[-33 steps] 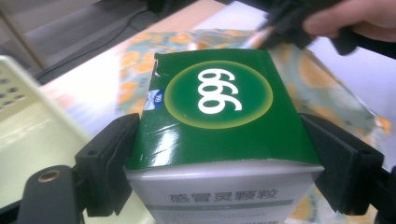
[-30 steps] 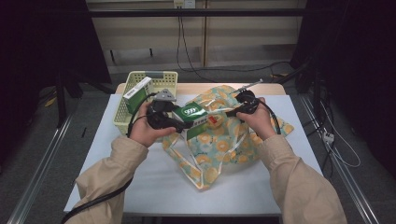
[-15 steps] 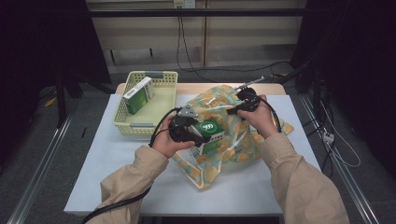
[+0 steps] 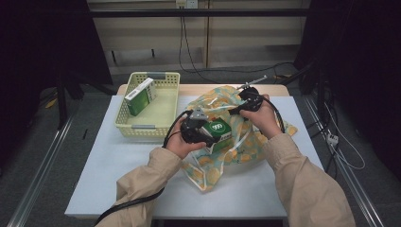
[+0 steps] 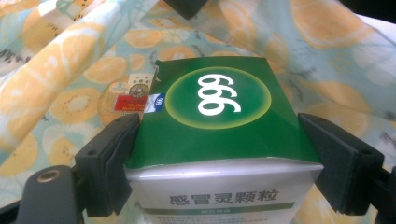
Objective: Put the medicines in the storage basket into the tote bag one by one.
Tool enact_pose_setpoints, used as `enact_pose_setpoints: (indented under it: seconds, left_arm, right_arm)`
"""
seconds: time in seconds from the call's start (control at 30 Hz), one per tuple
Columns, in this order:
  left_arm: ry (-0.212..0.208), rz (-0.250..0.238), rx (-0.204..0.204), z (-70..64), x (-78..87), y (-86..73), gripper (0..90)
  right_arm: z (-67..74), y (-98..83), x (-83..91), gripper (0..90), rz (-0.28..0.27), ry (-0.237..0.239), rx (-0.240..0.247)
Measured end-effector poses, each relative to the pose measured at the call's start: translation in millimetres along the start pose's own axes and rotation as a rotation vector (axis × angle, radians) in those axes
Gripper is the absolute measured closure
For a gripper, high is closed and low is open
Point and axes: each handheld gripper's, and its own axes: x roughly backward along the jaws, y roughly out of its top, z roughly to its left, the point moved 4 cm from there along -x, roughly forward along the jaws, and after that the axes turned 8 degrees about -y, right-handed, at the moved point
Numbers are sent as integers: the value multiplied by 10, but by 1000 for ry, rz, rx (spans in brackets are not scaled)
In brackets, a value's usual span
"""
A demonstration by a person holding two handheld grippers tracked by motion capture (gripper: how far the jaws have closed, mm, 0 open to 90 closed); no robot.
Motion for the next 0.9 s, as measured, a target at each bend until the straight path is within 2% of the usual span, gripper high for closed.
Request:
enact_pose_setpoints:
  seconds: [0.27,0.5,0.57,0.7,0.8,0.9]
  left_arm:
    - [59,-21,13,136,-164,89,165]
    - [90,-37,24,235,-353,215,164]
    - [94,-50,32,258,-397,239,164]
    - [96,-58,16,277,-511,278,162]
    - [97,-65,27,307,-566,297,159]
    - [98,-54,21,327,-603,297,155]
  right_arm:
    - [-44,0,62,900,-8,-7,-6]
    - [-64,2,87,900,-15,-14,-7]
    - [-66,3,91,900,-15,-14,-7]
    - [-78,2,100,900,-15,-19,-9]
    - [-84,-5,105,900,-12,-20,-11]
    - [-86,-13,100,900,-12,-18,-12]
